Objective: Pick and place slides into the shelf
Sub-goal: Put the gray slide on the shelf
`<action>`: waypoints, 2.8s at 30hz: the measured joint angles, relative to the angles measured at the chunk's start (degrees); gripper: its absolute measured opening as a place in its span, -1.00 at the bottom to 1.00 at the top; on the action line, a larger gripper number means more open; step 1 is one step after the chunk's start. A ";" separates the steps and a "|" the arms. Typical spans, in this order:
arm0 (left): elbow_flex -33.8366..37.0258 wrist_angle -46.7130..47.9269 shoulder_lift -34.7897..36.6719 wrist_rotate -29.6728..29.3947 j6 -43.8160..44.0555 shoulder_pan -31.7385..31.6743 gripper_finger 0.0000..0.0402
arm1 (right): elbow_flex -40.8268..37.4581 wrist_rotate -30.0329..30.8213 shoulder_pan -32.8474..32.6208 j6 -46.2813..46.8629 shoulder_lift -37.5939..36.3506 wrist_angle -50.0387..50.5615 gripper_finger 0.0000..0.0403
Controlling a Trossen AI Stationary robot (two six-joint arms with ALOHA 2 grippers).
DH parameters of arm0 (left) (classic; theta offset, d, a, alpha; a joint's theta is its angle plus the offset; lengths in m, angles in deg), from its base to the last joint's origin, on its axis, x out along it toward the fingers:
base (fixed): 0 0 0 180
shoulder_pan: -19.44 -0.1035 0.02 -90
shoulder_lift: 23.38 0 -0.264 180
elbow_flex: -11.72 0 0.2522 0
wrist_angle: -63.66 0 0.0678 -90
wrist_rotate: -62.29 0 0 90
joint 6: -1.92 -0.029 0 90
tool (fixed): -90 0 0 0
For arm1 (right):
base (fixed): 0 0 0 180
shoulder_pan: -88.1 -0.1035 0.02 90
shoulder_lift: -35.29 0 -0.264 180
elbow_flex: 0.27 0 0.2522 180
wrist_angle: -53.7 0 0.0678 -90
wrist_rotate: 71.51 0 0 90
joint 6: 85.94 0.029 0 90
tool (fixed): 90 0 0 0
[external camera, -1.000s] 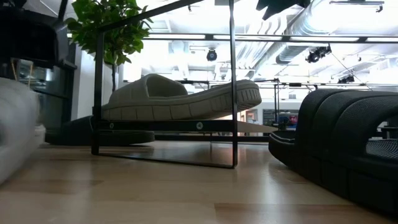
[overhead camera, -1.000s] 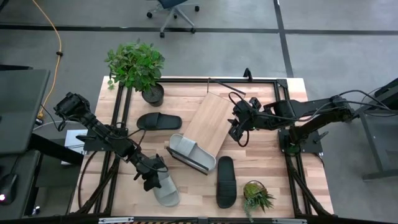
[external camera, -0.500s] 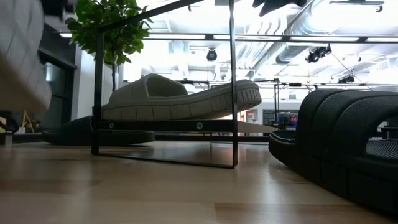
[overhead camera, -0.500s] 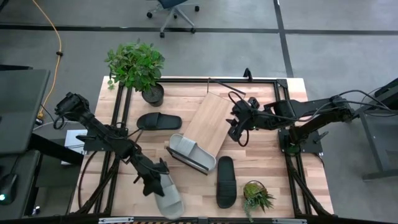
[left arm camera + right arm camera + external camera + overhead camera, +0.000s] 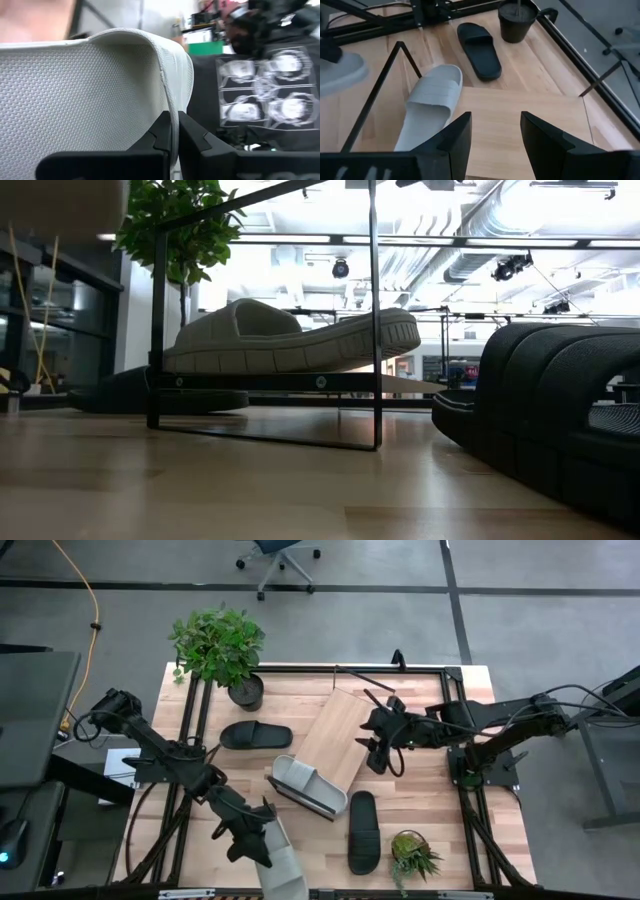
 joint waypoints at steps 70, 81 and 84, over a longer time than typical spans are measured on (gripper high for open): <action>-40.12 -26.57 -9.84 -27.43 -34.23 -40.19 -0.95 | -0.11 20.04 2.08 -29.71 -0.90 -56.77 -0.14; -40.12 -26.50 -9.84 -27.45 -34.38 -40.19 -0.95 | -0.11 15.50 5.69 -28.10 -0.94 -60.60 0.24; -40.12 -26.46 -9.84 -27.45 -35.13 -40.19 -0.97 | -0.10 14.00 6.57 -26.55 -0.25 -62.24 0.27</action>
